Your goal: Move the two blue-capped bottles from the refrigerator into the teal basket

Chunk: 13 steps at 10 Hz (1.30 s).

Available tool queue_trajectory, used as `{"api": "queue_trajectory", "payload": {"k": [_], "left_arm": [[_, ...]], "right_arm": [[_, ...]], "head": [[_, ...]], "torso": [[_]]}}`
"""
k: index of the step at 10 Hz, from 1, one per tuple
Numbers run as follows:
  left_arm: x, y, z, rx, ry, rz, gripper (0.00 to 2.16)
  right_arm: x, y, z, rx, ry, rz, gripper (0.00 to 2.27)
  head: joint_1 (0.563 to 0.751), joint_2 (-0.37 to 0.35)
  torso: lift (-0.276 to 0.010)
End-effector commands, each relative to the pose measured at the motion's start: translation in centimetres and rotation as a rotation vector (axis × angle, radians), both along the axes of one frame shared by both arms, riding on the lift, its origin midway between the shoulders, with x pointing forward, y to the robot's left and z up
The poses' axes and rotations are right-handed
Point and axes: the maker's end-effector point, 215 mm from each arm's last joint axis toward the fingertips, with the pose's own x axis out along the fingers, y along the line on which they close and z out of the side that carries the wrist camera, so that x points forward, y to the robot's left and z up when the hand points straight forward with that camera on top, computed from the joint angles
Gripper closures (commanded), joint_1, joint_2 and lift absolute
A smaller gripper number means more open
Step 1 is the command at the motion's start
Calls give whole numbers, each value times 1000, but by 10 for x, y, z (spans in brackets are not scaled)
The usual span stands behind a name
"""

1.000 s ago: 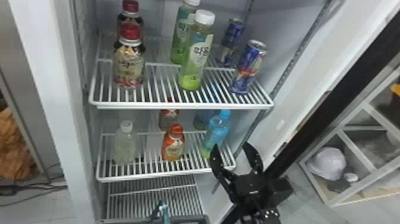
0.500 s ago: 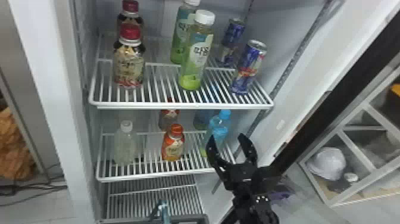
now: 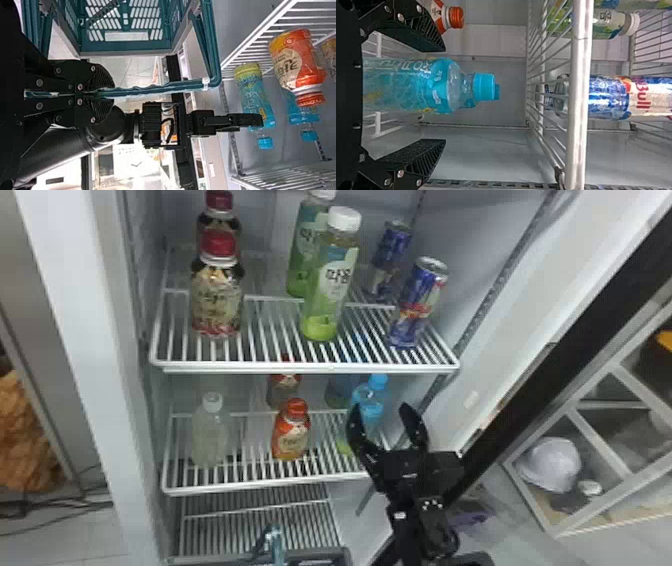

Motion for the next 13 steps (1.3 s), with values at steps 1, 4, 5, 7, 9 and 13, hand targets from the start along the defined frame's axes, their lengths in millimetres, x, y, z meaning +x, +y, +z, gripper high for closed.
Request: {"api": "queue_trajectory", "payload": {"k": [1,4,5,7,9,13], "left_arm": [[0,-1,0,-1,0,0,1108],[1,-1,1,-1,-2,0,1108],[1,0,1,-1,-4,2,1108],[1,0,1,-1,-4,2,1108],[1,0,0,-1,-2,4,1108],[2,0,1,-1,-4,8,1108]], "right_arm": [[7,-2,1,-2,-2,-3,213],[16,-4,0,-5,-2,-5,233],[18,-3,-1,-4,1,-2,312],[23,2,-12,5,50,8,619],[23,9,-6,6,40,23,808],[-6,10,28,43,-40,22,791]], "head": [[695,-350],[695,-350],[695,-350],[695,-350],[695,-350],[695,-350]], "torso": [[-136],[-136],[-136],[-136],[-136],[-136]]}}
